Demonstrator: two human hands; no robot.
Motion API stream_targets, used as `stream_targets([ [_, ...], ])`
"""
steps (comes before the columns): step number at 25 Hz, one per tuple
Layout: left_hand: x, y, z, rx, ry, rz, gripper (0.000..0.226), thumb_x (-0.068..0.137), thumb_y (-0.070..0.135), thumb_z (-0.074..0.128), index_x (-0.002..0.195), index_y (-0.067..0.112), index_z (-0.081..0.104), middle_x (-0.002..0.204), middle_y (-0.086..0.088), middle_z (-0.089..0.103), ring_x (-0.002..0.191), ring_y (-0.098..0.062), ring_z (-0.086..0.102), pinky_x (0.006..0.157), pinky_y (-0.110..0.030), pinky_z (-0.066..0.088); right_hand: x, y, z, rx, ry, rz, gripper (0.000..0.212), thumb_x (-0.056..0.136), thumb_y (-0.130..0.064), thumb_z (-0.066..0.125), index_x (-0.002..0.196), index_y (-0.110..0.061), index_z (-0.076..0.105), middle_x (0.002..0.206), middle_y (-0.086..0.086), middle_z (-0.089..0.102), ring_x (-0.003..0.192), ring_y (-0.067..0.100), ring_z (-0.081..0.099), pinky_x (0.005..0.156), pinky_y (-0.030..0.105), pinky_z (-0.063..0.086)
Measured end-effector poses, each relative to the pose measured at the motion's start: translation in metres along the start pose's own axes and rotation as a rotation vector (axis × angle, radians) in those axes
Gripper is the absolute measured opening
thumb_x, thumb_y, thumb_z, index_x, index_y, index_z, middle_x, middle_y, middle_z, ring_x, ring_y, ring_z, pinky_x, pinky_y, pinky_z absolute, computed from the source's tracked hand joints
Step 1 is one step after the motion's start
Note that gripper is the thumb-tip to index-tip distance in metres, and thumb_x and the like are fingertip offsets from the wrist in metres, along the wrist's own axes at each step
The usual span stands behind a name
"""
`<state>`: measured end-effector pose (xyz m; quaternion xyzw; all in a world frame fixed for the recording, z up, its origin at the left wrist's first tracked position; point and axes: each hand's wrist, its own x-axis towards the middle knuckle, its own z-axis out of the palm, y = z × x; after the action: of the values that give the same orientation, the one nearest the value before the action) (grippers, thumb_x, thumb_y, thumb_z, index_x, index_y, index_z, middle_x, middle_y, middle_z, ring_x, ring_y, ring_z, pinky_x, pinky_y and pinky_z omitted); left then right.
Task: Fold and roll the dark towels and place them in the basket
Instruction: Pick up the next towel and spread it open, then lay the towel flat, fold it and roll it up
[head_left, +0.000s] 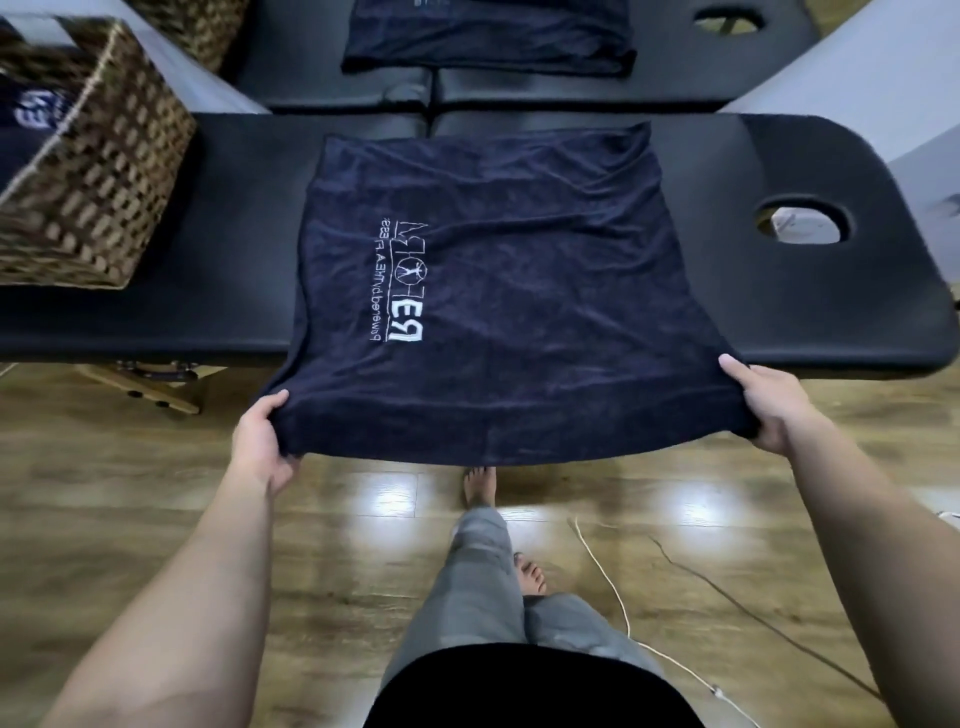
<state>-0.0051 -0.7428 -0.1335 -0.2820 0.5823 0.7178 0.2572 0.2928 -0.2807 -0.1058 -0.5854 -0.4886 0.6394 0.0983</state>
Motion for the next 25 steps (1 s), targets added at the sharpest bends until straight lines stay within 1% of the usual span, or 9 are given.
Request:
stream_targets([
  [2, -0.006, 0.015, 0.003, -0.01, 0.001, 0.018, 0.029, 0.092, 0.022, 0.062, 0.118, 0.015, 0.07, 0.112, -0.003, 0.074, 0.077, -0.017, 0.073, 0.06, -0.024, 0.059, -0.004, -0.011, -0.004, 0.077, -0.011, -0.044, 0.004, 0.098, -0.022, 0.064, 0.094, -0.022, 0.064, 0.093, 0.003, 0.066, 0.06, 0.016, 0.067, 0.044, 0.026, 0.052],
  [5, -0.015, 0.037, 0.017, -0.081, -0.051, 0.053, 0.016, 0.089, 0.024, 0.064, 0.095, 0.015, 0.076, 0.103, -0.002, 0.076, 0.076, -0.017, 0.074, 0.064, -0.024, 0.059, -0.006, -0.029, -0.008, 0.222, -0.013, -0.107, 0.024, 0.098, -0.02, 0.063, 0.119, -0.031, 0.065, 0.106, -0.004, 0.068, 0.083, 0.017, 0.066, 0.062, 0.036, 0.06],
  [7, -0.022, 0.054, 0.034, -0.16, -0.092, 0.075, 0.013, 0.077, 0.024, 0.068, 0.087, 0.017, 0.072, 0.089, 0.0, 0.076, 0.069, -0.015, 0.072, 0.064, -0.024, 0.053, -0.011, -0.044, -0.006, 0.3, -0.046, -0.097, 0.013, 0.1, -0.024, 0.06, 0.11, -0.029, 0.067, 0.104, -0.003, 0.071, 0.085, 0.017, 0.069, 0.061, 0.036, 0.063],
  [10, -0.018, 0.079, 0.06, -0.235, -0.088, 0.079, 0.031, 0.063, 0.025, 0.069, 0.093, 0.018, 0.069, 0.089, -0.002, 0.076, 0.082, -0.018, 0.072, 0.074, -0.029, 0.053, -0.009, -0.065, 0.002, 0.445, -0.106, -0.071, 0.01, 0.103, -0.022, 0.055, 0.099, -0.021, 0.064, 0.089, 0.001, 0.076, 0.075, 0.016, 0.075, 0.055, 0.032, 0.06],
  [15, 0.006, 0.113, 0.088, -0.347, -0.081, 0.054, 0.084, 0.024, 0.013, 0.079, 0.108, 0.014, 0.068, 0.113, -0.01, 0.075, 0.103, -0.029, 0.072, 0.089, -0.045, 0.057, 0.009, -0.094, 0.022, 0.603, -0.159, -0.092, 0.011, 0.102, -0.02, 0.056, 0.093, -0.017, 0.061, 0.078, 0.002, 0.075, 0.073, 0.015, 0.075, 0.066, 0.031, 0.062],
  [17, 0.02, 0.125, 0.103, -0.356, -0.091, 0.055, 0.082, 0.028, 0.012, 0.079, 0.109, 0.015, 0.068, 0.115, -0.01, 0.075, 0.104, -0.028, 0.072, 0.092, -0.047, 0.056, 0.023, -0.108, 0.029, 0.642, -0.152, -0.077, 0.012, 0.102, -0.021, 0.056, 0.092, -0.017, 0.061, 0.077, 0.001, 0.075, 0.072, 0.014, 0.075, 0.072, 0.031, 0.063],
  [20, 0.038, 0.143, 0.133, -0.295, -0.061, 0.04, 0.062, 0.056, 0.018, 0.07, 0.118, 0.017, 0.067, 0.119, -0.009, 0.073, 0.109, -0.027, 0.07, 0.092, -0.053, 0.053, 0.048, -0.128, 0.04, 0.688, -0.156, -0.063, 0.014, 0.1, -0.021, 0.057, 0.088, -0.016, 0.061, 0.074, 0.002, 0.074, 0.072, 0.015, 0.075, 0.075, 0.033, 0.063],
  [23, 0.057, 0.16, 0.161, -0.235, -0.057, 0.015, 0.053, 0.062, 0.02, 0.065, 0.115, 0.018, 0.066, 0.115, -0.009, 0.074, 0.109, -0.027, 0.069, 0.093, -0.058, 0.051, 0.073, -0.147, 0.052, 0.723, -0.186, -0.054, 0.014, 0.065, -0.017, 0.083, 0.072, -0.013, 0.072, 0.082, 0.007, 0.075, 0.079, 0.021, 0.077, 0.065, 0.033, 0.062],
  [25, 0.074, 0.173, 0.178, -0.197, -0.063, 0.0, 0.041, 0.063, 0.02, 0.063, 0.105, 0.019, 0.065, 0.106, -0.01, 0.076, 0.107, -0.029, 0.07, 0.096, -0.059, 0.049, 0.093, -0.161, 0.063, 0.728, -0.189, -0.072, 0.021, 0.055, -0.021, 0.083, 0.071, -0.012, 0.072, 0.083, 0.009, 0.076, 0.082, 0.023, 0.077, 0.065, 0.033, 0.061],
])
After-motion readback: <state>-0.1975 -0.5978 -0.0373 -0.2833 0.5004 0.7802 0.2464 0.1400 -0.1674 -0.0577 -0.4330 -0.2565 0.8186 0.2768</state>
